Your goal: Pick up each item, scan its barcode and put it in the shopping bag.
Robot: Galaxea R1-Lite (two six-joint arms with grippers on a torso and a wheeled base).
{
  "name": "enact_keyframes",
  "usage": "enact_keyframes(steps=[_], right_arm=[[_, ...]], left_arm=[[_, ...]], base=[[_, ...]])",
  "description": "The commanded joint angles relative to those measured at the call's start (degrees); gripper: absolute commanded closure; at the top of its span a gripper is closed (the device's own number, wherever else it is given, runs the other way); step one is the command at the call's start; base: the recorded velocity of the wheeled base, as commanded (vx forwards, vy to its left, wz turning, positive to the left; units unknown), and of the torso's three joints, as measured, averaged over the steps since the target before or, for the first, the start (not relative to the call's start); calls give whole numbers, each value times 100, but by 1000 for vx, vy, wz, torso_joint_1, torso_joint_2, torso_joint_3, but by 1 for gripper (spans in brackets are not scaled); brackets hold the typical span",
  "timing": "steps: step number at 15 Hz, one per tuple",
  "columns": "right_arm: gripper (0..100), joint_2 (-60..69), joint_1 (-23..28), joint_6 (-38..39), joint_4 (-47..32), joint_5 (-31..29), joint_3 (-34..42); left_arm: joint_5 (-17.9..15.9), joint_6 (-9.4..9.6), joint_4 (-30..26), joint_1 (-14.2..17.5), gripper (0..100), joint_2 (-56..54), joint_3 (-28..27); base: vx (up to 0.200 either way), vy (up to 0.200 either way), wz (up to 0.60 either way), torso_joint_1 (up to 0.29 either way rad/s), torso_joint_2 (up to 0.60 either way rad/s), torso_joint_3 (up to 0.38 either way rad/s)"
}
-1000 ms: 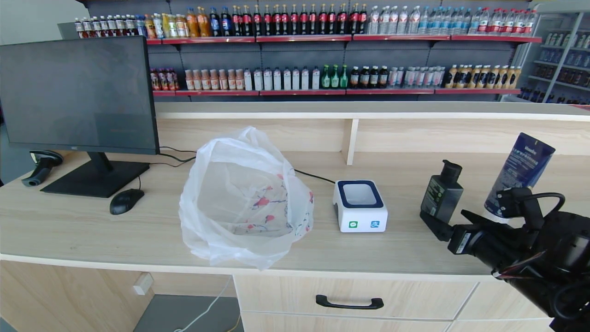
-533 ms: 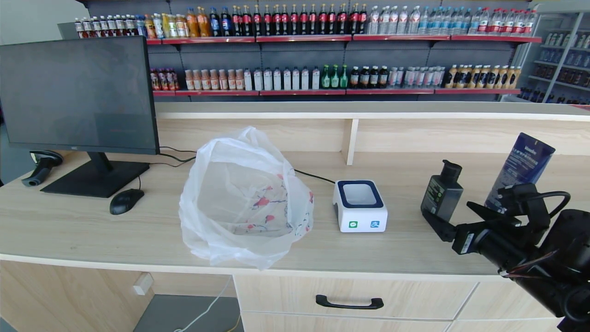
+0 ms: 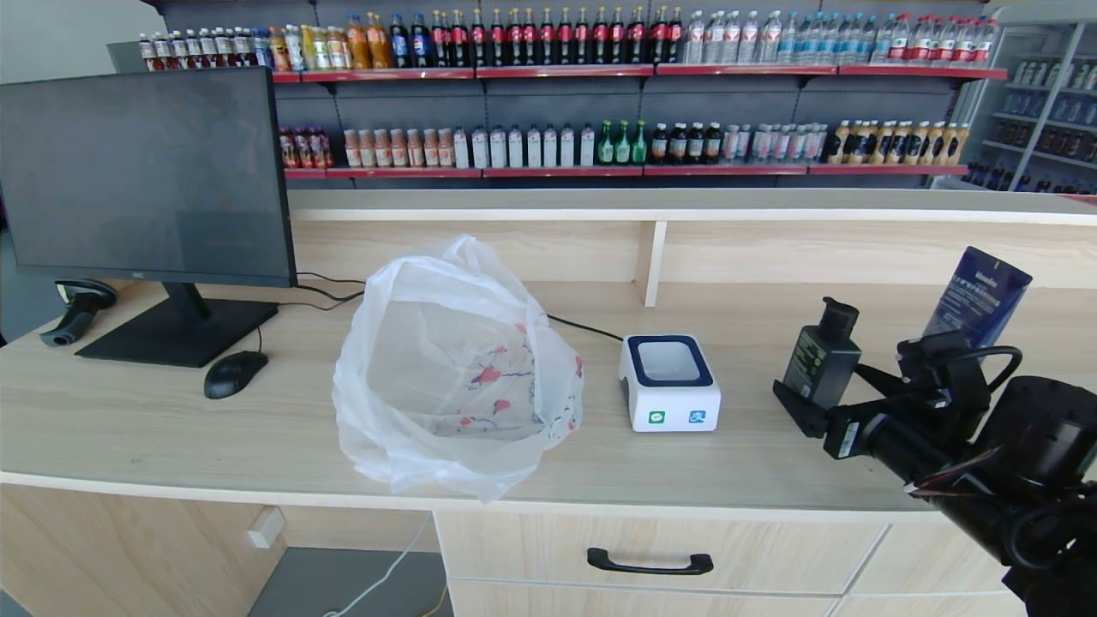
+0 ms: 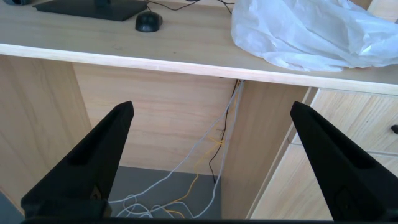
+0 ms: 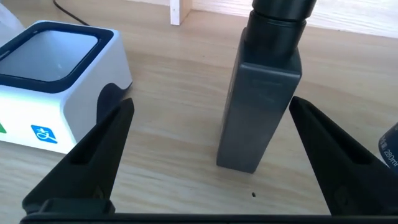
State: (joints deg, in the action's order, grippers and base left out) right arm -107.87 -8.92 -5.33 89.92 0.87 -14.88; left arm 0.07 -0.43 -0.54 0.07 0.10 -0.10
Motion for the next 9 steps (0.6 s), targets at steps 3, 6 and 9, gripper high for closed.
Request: enact_keyframes(steps=[3,6,9], right_arm=[[0,-366,93,-170,8,1,-340],[0,-533,251,-293,8,-7,-524],[0,-700,418,-293,8,-7,-744]], left_arm=[[1,-1,1,1,0,-1,1],[1,-1,1,1,0,-1,1],[1,-1,1,1,0,-1,1]], base=[[0,0,0,0,0,0],[0,0,0,0,0,0],[0,0,0,0,0,0]])
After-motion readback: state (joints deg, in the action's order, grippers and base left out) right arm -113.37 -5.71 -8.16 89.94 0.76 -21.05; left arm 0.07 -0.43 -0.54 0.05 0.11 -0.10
